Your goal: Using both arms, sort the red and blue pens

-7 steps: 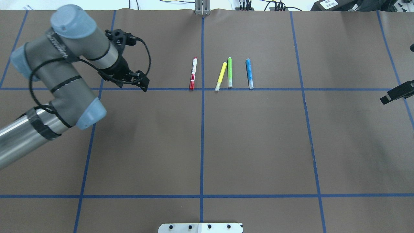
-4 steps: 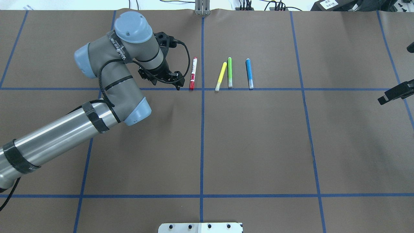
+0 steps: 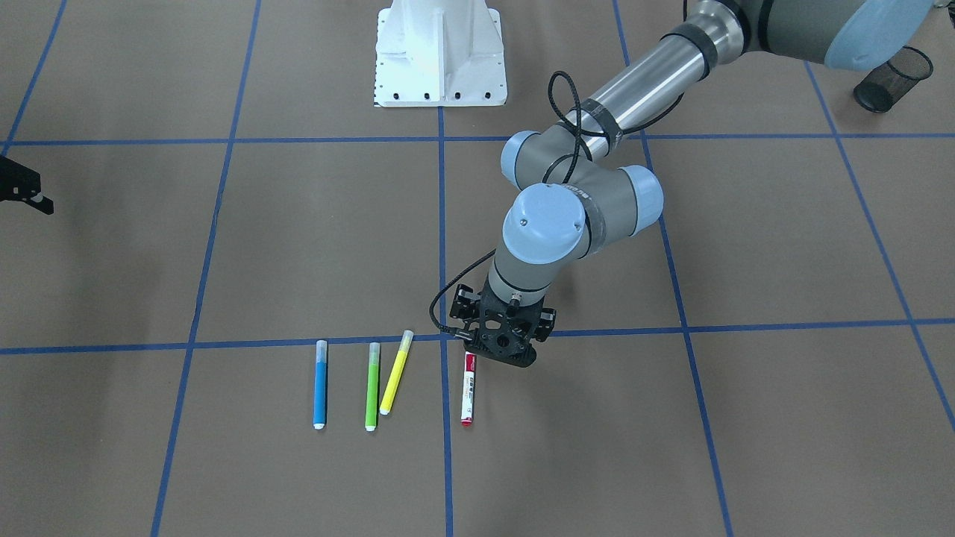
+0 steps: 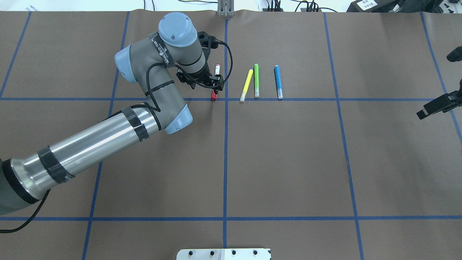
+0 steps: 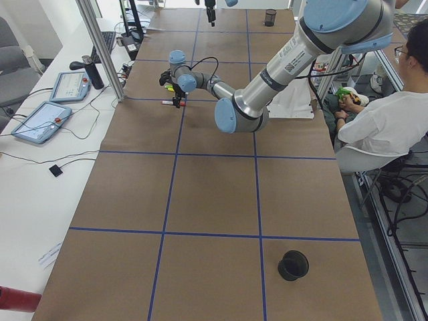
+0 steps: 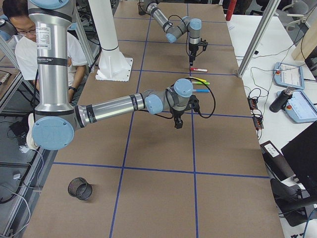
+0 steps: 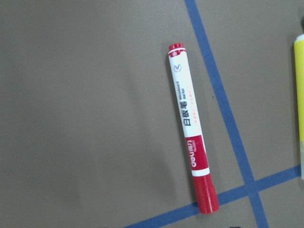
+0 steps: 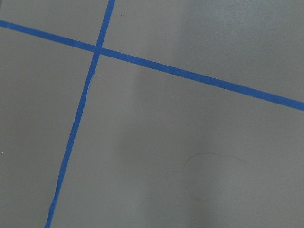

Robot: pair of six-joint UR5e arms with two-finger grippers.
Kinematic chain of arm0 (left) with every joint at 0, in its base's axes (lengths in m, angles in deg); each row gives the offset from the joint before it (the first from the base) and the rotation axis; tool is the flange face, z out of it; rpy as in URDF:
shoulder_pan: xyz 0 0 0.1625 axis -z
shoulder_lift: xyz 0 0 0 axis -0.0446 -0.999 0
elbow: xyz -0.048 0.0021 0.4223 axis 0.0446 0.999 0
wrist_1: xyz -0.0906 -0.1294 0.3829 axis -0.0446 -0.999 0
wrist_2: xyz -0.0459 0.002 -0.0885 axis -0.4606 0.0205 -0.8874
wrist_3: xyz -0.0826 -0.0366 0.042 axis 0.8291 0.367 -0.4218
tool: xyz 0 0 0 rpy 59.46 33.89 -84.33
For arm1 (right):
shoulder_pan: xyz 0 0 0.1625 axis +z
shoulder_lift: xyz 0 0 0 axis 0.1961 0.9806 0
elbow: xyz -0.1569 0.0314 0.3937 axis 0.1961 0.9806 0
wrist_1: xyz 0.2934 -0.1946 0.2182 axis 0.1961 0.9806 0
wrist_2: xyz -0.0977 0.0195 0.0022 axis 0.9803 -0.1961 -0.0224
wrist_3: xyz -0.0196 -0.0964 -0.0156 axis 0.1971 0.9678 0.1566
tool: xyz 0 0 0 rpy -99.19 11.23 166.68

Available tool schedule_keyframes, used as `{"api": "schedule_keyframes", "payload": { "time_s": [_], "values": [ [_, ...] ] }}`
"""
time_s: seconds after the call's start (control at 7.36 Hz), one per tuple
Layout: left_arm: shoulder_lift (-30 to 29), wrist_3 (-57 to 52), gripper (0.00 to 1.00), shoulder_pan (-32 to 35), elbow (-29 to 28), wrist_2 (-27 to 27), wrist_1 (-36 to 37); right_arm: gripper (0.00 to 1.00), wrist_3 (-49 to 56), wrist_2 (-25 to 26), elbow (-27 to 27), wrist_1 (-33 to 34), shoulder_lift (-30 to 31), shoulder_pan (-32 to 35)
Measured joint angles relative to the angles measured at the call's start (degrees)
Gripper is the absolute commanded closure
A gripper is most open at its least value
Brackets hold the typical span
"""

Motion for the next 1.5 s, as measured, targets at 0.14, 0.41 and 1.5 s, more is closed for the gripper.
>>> {"api": "schedule_keyframes", "payload": {
  "time_s": [0.14, 0.41, 1.5],
  "values": [
    [-0.7, 0.4, 0.24, -0.7, -1.1, 1.9, -0.7, 0.0, 0.0, 0.1, 0.0, 0.0, -0.1, -0.1],
    [-1.5, 0.6, 0.26, -1.2, -2.6, 3.6, -1.1, 0.0, 0.1, 0.3, 0.2, 0.0, -0.2, -0.3],
    [-2.5, 0.6, 1.0, -2.5, -5.0, 5.2, -2.5, 0.0, 0.0, 1.6, 0.7, 0.0, -0.2, -1.7]
  ]
}}
